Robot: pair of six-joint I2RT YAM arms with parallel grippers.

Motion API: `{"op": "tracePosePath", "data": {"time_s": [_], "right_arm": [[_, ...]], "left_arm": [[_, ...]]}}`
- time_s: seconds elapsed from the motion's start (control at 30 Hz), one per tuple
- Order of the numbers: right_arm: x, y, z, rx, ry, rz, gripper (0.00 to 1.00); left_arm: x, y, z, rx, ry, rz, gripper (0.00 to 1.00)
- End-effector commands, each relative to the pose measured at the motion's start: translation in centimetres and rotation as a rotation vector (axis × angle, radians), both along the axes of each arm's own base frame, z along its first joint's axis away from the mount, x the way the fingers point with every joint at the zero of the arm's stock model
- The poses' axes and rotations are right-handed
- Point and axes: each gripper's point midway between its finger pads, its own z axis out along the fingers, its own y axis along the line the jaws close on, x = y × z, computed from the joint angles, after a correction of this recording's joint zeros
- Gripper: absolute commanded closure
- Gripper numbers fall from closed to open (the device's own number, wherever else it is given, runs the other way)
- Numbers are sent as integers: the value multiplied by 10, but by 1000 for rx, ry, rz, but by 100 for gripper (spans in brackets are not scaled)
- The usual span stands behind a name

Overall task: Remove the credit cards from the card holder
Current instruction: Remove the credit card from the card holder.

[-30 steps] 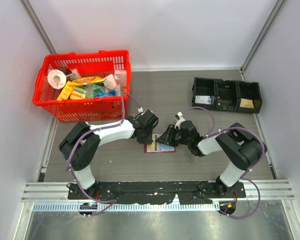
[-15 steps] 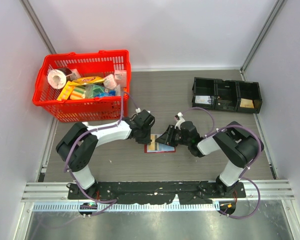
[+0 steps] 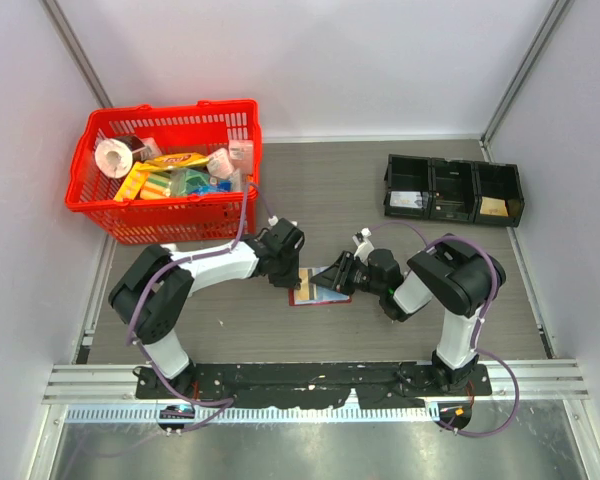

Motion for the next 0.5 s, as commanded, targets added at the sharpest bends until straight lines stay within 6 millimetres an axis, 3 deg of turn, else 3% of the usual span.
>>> {"op": "tracePosePath", "data": {"time_s": [0.0,0.27,0.47], "right_arm": [[-16,33,54,181,-127,161,70],[-28,36,70,216,-167,224,72],[-32,35,73,218,-185,245,80]], "left_arm": [[-19,-15,-20,-62,73,-33,88],[-15,-10,-16,-66,47,-18,85],[-11,-3,-12,-99,32,21,84]]}}
